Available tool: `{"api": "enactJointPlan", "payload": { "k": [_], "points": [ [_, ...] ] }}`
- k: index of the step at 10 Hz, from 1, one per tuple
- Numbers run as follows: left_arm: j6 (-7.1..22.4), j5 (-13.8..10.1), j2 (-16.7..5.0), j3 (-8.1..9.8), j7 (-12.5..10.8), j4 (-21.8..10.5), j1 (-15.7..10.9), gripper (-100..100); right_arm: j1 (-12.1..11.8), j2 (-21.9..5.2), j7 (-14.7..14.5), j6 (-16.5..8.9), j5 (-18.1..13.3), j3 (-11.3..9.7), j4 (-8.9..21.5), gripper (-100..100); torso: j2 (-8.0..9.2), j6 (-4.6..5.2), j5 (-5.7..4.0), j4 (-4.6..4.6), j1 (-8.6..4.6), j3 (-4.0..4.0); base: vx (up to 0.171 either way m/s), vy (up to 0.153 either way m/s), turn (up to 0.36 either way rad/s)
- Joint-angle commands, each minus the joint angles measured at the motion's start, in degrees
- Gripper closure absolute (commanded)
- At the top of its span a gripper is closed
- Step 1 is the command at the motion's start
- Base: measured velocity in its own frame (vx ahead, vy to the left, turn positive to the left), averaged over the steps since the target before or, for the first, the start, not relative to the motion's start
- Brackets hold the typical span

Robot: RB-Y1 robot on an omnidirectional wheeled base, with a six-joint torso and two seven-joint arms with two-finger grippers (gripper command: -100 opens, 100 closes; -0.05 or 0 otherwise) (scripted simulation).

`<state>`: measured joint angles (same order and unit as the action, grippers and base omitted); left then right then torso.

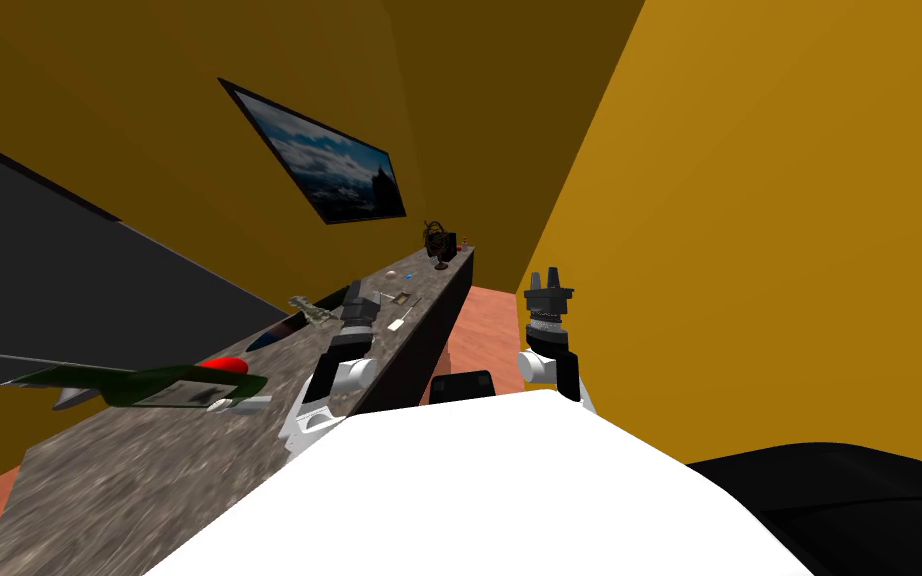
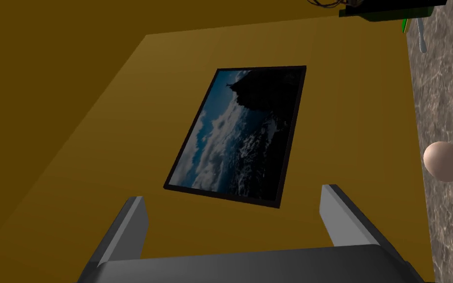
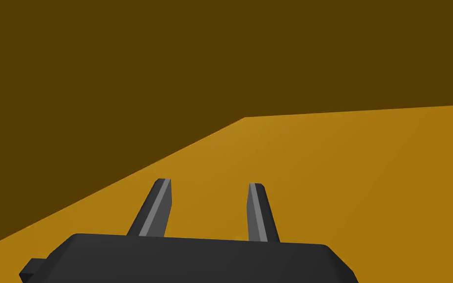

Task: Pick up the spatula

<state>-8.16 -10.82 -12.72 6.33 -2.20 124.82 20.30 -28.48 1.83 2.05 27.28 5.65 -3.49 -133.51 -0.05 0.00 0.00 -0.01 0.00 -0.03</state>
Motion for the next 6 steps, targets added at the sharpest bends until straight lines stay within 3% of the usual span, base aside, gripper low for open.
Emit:
{"api": "enactJointPlan", "payload": {
  "k": [1,2,5,6],
  "points": [
    [2.9,-2.0,-1.2,0.61,-2.2,-0.7,-1.8,-100,0.0,0.0,0.0,0.0,0.0,0.0,0.0,0,0.0,0.0,0.0,0.0,0.0,0.0,0.012,-0.001,0.003],
    [3.9,-2.0,-1.2,0.61,-2.2,-0.7,-1.8,-100,0.0,0.0,0.0,0.0,0.0,0.0,0.0,0,-0.02,0.01,0.0,0.0,0.0,-0.01,0.012,-0.001,-0.001],
    [8.7,-5.8,-3.3,1.6,-6.1,-1.7,-4.7,-100,0.0,0.0,0.0,0.0,0.0,0.0,0.0,0,-0.01,0.0,0.0,0.0,0.0,-0.01,0.013,-0.002,0.004],
    [10.2,-5.8,-3.3,1.6,-6.1,-1.7,-4.7,-100,0.0,0.0,0.0,0.0,0.0,0.0,0.0,0,-0.02,0.0,0.0,0.0,0.0,-0.01,0.012,-0.002,0.002]
  ]
}}
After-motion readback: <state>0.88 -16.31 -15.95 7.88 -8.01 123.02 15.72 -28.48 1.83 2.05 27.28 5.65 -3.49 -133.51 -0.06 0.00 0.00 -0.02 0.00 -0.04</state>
